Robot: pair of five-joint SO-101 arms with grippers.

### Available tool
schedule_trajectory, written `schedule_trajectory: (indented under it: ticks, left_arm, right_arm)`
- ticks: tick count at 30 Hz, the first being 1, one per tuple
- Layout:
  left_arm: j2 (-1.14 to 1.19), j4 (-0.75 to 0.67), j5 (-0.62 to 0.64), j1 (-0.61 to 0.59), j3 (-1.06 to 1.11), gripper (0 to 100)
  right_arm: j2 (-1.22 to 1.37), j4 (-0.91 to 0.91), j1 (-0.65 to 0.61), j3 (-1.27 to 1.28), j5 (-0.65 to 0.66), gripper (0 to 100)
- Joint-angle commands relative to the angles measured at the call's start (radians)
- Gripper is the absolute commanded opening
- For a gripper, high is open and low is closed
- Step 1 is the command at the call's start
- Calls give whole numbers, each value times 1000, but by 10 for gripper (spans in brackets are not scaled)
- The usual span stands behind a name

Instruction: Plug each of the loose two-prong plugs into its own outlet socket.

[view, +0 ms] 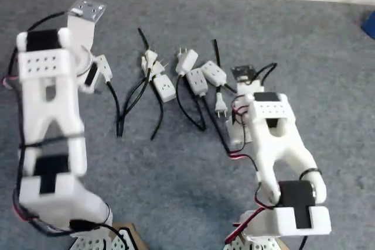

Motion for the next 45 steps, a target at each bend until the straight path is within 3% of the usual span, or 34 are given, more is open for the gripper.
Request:
schedule_trajectory:
  ticks: [1, 6, 17, 24, 34, 45]
  left_arm:
    - [176, -72, 15, -35, -159, 239]
    - [424, -75, 84, -31, -412, 320]
    - [816, -84, 115, -71, -894, 323]
    - [989, -77, 133, -22, -1101, 320]
    - [1040, -84, 230, 82, -1138, 319]
    - [1040, -44, 226, 31, -1058, 319]
  right_arm:
    - [-21, -15, -21, -36, -17, 70]
    - [-116, -10, -21, 33, -18, 70]
    - [-463, -12, -28, 266, -14, 70]
    - [-564, -22, -84, 363, -14, 70]
    - [-562, -62, -87, 401, 32, 70]
    - [-558, -47, -82, 404, 34, 70]
